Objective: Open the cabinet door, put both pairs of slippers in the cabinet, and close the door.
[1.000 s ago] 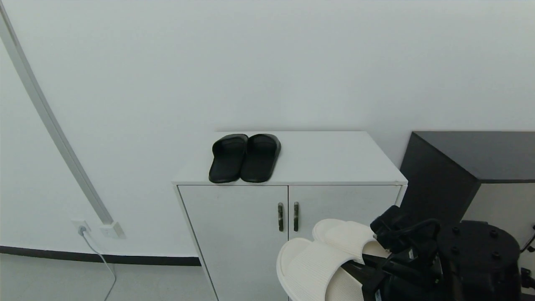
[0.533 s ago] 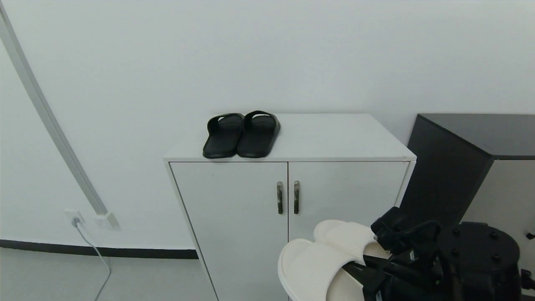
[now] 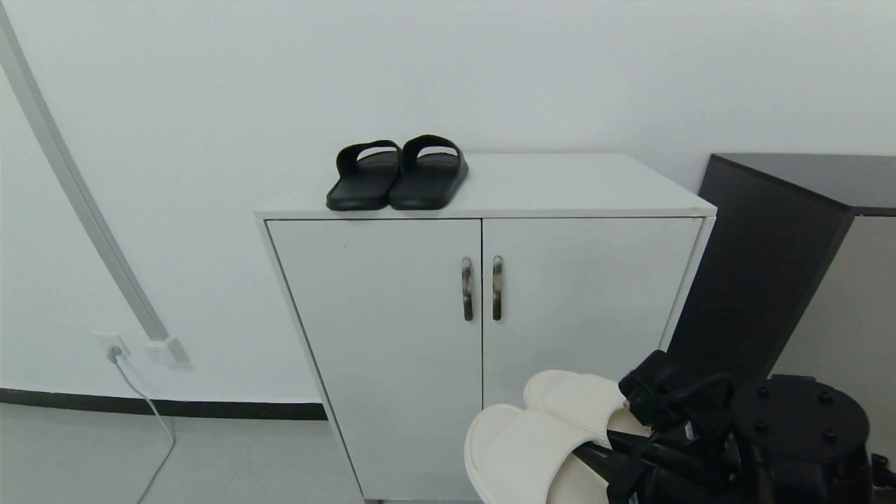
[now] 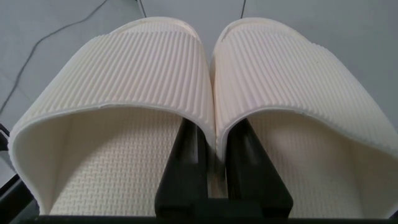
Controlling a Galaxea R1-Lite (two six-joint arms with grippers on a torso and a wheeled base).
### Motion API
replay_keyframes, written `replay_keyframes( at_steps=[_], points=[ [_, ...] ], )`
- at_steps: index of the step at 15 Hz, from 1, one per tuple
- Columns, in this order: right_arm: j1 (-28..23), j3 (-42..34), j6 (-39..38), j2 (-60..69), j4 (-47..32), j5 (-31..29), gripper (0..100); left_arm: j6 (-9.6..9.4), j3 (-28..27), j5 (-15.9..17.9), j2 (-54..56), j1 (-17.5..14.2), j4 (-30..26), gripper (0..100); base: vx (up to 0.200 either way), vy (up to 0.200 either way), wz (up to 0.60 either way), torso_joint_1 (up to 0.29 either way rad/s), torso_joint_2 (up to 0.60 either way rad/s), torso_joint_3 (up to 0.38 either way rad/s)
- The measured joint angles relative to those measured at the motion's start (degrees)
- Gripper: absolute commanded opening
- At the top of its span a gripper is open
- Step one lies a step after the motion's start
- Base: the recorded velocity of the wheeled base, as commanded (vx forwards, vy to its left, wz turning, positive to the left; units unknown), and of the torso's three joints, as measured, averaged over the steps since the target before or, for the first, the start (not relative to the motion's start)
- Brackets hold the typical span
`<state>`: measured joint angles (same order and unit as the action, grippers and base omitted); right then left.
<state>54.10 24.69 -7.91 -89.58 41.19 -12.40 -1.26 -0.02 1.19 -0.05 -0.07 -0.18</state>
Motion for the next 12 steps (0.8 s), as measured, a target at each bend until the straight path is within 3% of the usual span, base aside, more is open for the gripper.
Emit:
replay_keyframes(
  at_steps=[4,6,9,12],
  points=[
    [0.0,0.0,0.0,-0.4,0.0,0.0,0,-0.11,-0.6,0.1,-2.1,1.5,0.3,100,0.000,0.000,0.00,-0.099,0.46,0.353],
    [0.0,-0.1,0.0,-0.5,0.1,-0.1,0,-0.18,-4.4,1.7,-6.0,2.7,1.0,100,0.000,0.000,0.00,-0.054,0.43,0.383],
    [0.1,-0.2,0.1,-0.6,0.1,-0.1,0,-0.29,-9.8,8.6,-16.7,3.4,6.0,100,0.000,0.000,0.00,-0.002,0.17,0.137],
    [0.2,-0.3,0.1,-0.6,0.2,0.0,0,-0.35,-12.5,17.0,-30.1,4.1,17.5,100,0.000,0.000,0.00,0.000,0.00,0.000]
  ],
)
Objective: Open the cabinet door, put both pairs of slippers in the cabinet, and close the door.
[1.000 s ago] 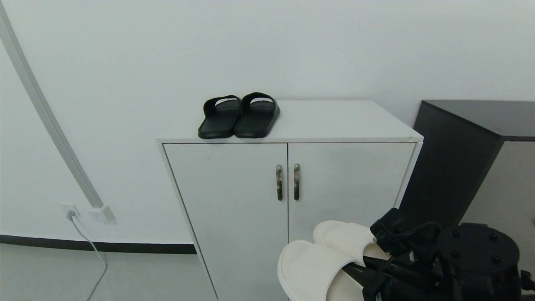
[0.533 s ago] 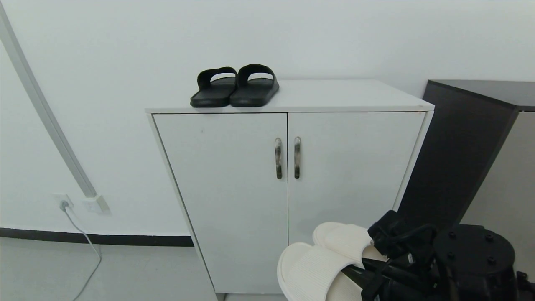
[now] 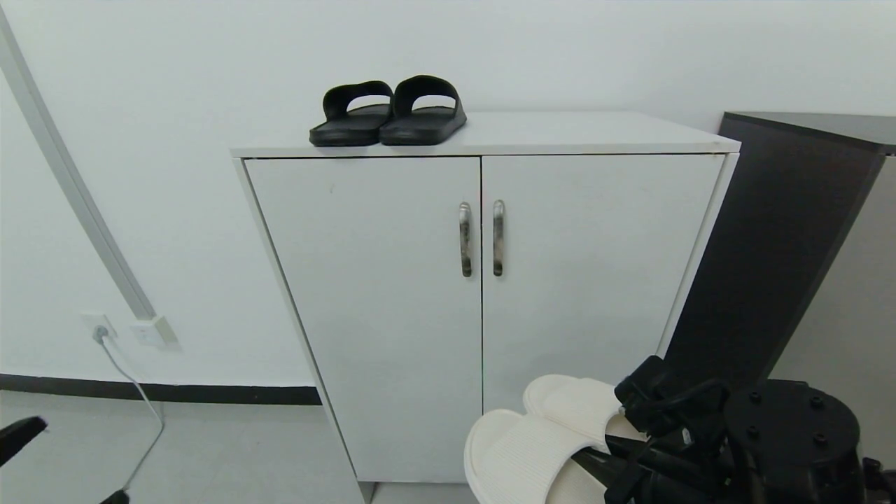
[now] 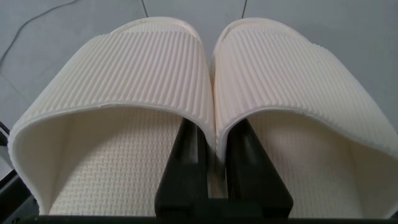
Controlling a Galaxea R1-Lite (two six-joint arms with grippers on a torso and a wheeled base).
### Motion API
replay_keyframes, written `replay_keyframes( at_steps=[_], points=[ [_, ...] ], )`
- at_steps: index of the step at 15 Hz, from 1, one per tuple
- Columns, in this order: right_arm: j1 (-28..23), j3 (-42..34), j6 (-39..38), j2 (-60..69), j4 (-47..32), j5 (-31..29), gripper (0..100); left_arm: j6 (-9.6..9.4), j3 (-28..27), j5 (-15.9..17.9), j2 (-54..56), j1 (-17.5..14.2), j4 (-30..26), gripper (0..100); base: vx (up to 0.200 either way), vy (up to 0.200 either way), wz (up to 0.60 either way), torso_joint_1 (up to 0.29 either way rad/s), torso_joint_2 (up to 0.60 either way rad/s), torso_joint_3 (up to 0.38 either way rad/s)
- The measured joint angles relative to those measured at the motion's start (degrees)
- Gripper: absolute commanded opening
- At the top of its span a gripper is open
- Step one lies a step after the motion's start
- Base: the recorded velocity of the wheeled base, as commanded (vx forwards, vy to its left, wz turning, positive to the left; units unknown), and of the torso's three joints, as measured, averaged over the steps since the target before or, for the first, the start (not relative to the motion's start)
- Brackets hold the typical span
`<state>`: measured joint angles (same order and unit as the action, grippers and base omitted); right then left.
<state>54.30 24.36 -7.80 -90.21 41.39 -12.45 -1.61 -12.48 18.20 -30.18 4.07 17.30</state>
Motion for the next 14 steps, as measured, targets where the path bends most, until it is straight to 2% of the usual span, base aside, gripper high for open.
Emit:
replay_keyframes(
  at_steps=[2,5,10,12,14],
  points=[
    [0.0,0.0,0.0,0.0,0.0,0.0,0,0.16,-2.3,2.8,-9.7,2.7,6.4,100,0.000,0.000,0.00,0.000,0.00,0.000],
    [0.0,0.0,0.0,-0.1,0.0,0.2,0,0.41,-7.8,3.0,-22.5,11.9,12.7,100,0.000,0.000,0.00,0.000,0.00,0.000],
    [0.1,0.2,-0.1,-0.6,0.1,0.2,0,2.15,-17.9,-3.8,-41.5,25.1,25.3,100,0.000,0.000,0.00,-0.006,0.05,0.036],
    [0.0,0.1,-0.1,-1.2,0.2,0.1,0,2.01,-24.2,-7.8,-49.0,30.1,27.2,100,0.000,0.000,0.00,-0.010,0.14,0.073],
    [0.0,0.0,0.0,-1.5,0.4,0.0,0,1.94,-31.3,-9.5,-55.5,33.3,27.9,100,0.000,0.000,0.00,0.000,0.00,0.000]
  ],
)
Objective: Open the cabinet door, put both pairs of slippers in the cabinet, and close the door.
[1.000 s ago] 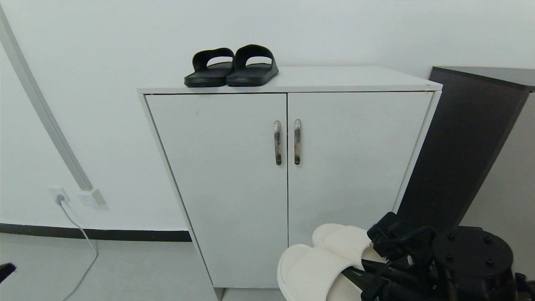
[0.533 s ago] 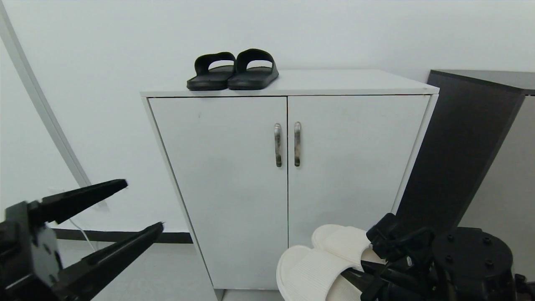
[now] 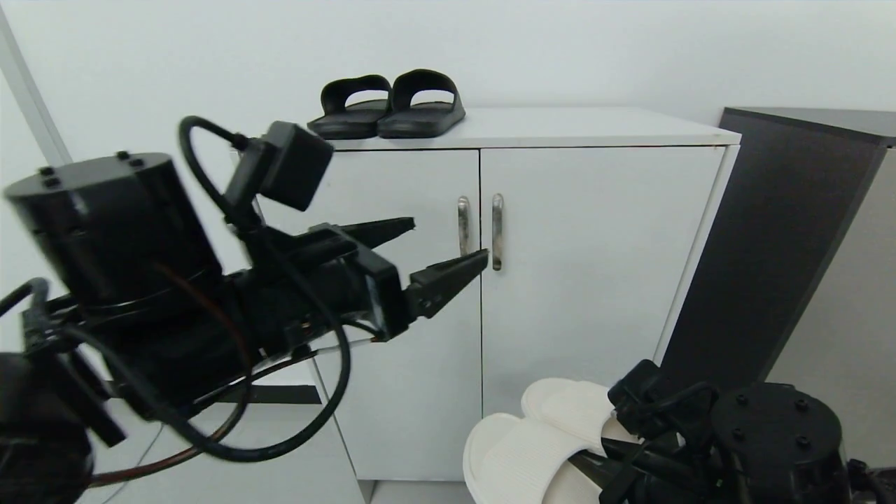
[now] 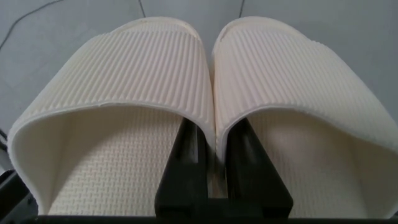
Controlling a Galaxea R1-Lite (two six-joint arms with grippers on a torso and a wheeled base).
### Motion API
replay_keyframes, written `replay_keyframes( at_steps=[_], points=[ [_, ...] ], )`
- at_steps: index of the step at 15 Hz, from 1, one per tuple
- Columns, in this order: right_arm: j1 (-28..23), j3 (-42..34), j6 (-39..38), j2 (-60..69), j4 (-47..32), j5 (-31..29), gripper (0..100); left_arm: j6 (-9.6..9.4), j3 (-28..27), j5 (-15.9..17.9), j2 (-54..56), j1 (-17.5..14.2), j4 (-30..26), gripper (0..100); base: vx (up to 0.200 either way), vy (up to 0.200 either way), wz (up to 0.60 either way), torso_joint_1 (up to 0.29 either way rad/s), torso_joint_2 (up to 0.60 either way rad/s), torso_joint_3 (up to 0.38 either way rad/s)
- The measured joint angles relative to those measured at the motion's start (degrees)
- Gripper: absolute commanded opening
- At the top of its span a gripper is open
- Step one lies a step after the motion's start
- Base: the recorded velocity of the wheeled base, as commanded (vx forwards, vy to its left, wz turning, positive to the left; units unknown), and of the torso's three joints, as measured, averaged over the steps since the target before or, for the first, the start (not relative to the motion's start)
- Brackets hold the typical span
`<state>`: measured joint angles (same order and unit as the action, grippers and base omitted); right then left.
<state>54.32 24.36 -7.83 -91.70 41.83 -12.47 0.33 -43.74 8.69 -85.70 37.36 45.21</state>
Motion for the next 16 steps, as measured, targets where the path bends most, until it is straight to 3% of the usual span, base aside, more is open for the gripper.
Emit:
replay_keyframes(
  at_steps=[2,4,8,10,12,16],
  points=[
    [0.0,0.0,0.0,-0.1,0.1,-0.1,0,0.60,-5.2,3.8,-4.9,1.5,-0.1,100,0.000,0.000,0.00,0.000,0.00,0.000],
    [0.0,0.0,0.0,-0.2,0.0,0.0,0,2.93,-8.4,9.5,-8.0,2.0,-1.0,100,0.000,0.000,0.00,0.000,0.00,0.000],
    [0.1,-0.1,0.0,-0.6,0.0,0.0,0,10.78,-12.3,22.2,-11.1,-0.4,-2.3,100,0.000,0.000,0.00,0.000,0.00,0.000],
    [0.0,-0.1,0.0,-0.8,0.0,0.0,0,14.36,-13.2,26.3,-11.5,-2.3,-2.4,100,0.000,0.000,0.00,0.000,0.00,0.000],
    [0.0,-0.1,0.0,-1.2,0.0,0.0,0,16.16,-14.5,27.5,-12.2,-3.9,-2.4,100,0.000,0.000,0.00,0.000,0.00,0.000],
    [0.0,-0.1,0.0,-1.5,0.1,0.0,0,16.36,-16.3,27.2,-14.7,-6.7,-2.6,100,0.000,0.000,0.00,0.000,0.00,0.000]
  ],
)
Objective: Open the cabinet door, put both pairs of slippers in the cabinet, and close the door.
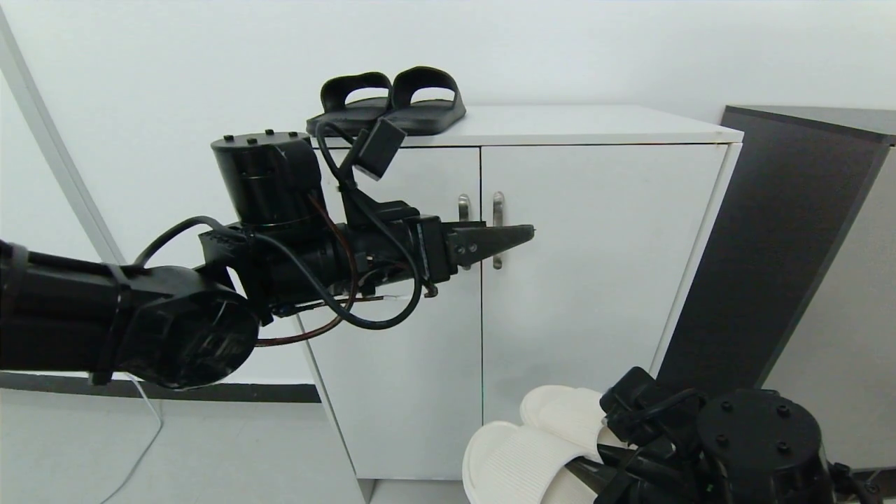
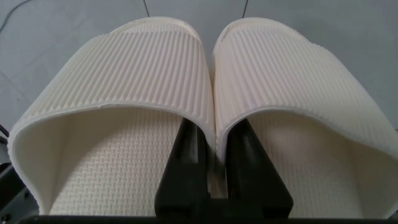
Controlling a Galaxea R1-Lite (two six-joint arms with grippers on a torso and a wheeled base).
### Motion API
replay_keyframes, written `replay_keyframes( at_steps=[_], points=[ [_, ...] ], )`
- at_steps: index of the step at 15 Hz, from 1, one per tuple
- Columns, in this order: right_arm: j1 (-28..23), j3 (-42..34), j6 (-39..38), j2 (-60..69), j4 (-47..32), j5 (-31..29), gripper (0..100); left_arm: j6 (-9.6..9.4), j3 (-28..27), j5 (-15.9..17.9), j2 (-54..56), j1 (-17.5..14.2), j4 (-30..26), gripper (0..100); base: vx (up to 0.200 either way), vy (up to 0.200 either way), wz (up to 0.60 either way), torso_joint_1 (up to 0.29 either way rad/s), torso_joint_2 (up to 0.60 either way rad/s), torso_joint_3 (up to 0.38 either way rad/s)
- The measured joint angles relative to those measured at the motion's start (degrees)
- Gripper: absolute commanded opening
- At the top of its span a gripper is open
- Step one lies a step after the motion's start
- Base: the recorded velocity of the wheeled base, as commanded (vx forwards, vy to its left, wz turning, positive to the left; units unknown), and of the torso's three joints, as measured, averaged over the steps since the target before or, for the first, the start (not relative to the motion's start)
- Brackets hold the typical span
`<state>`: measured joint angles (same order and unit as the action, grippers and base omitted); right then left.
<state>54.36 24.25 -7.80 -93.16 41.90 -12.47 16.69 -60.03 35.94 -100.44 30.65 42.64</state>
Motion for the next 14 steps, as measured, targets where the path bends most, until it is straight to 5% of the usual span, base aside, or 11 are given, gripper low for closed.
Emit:
replay_keyframes(
  at_steps=[14],
  points=[
    [-0.1,-0.4,0.0,-0.8,0.8,0.0,0,-0.11,-9.4,-2.1,-10.4,-2.2,-1.0,100,0.000,0.000,0.00,0.000,0.00,0.000]
  ],
)
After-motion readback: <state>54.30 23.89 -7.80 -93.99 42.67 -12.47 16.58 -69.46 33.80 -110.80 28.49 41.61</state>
